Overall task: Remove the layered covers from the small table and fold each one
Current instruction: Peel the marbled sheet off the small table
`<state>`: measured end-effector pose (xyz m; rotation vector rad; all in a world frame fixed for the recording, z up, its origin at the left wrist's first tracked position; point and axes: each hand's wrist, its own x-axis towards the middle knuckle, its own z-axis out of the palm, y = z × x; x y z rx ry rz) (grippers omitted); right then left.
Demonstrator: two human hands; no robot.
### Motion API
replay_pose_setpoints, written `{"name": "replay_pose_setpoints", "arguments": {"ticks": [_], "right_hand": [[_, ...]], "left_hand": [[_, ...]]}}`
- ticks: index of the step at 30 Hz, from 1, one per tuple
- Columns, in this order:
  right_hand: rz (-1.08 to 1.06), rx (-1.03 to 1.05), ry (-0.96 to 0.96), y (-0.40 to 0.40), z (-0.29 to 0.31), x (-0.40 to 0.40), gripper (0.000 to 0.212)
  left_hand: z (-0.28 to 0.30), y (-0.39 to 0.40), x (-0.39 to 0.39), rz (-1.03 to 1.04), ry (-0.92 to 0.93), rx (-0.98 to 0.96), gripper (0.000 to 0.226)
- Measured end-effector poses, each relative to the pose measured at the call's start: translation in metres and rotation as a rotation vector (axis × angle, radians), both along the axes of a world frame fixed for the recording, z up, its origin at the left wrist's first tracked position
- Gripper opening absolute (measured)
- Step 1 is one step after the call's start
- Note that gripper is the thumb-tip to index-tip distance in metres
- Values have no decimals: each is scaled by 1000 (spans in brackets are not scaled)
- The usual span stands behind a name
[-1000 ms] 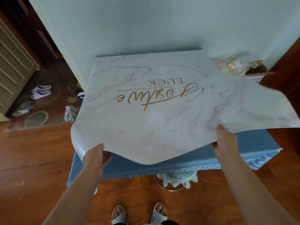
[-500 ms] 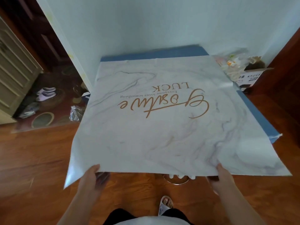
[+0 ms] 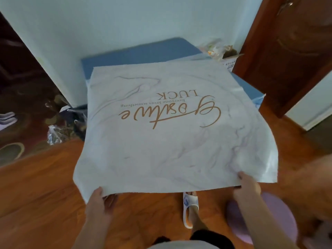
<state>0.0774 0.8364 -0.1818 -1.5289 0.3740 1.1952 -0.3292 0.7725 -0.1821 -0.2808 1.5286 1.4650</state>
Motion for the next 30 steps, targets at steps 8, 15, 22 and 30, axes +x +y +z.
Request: {"name": "replay_pose_setpoints", "arguments": {"ticks": [8,15,22,30], "right_hand": [[-332,156,-222,-173,82,20,17],[-328,249,-480,-275,194,96,11],[-513,396,-927,-459,371,203,22],[-643,252,-1199,-751,497,284,17]], "left_hand": [[93,-48,30,-119,-5,293,38],[210,-58,110,-363,-29,700,37],[359,-119,256,-558,-301,1166,8],[440,-307,469,-754,-460,1153,23]]}}
